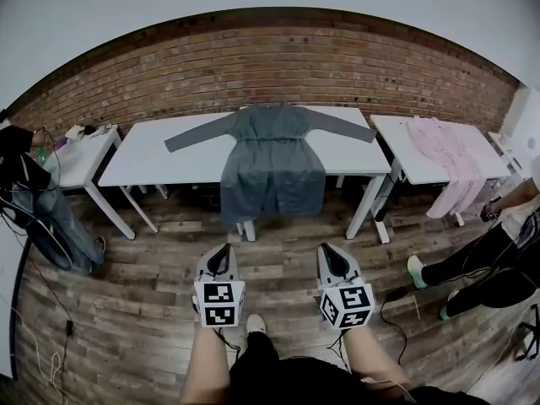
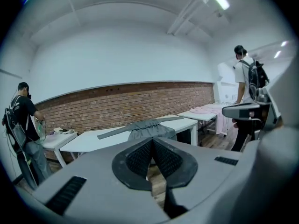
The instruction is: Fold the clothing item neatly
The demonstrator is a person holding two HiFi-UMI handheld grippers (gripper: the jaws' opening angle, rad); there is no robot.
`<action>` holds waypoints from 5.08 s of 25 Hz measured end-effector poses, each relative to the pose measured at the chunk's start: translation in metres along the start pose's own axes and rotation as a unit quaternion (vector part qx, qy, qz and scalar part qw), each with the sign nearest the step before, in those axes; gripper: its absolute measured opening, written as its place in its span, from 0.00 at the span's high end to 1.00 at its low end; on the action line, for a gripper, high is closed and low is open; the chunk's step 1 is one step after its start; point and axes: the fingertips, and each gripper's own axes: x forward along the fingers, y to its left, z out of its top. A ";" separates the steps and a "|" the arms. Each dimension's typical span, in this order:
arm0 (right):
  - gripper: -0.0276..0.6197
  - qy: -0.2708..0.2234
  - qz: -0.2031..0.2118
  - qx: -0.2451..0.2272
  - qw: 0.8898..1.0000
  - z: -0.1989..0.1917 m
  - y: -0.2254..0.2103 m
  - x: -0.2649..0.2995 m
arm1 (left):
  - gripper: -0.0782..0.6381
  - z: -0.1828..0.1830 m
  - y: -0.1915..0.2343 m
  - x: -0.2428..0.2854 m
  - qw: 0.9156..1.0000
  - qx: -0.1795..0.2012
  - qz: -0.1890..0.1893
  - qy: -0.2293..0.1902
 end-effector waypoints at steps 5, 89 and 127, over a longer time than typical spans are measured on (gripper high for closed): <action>0.96 0.001 -0.010 -0.006 1.000 0.018 0.002 0.079 | 0.90 0.019 0.048 0.065 1.000 -0.006 -0.017 -0.005; 0.96 0.114 -0.115 0.083 0.983 -0.027 -0.404 0.604 | 0.90 0.168 0.114 0.690 0.993 -0.023 -0.106 0.045; 0.72 0.335 -0.432 0.159 0.822 -0.204 -0.670 0.503 | 0.90 0.148 0.057 0.751 0.987 -0.002 -0.133 0.090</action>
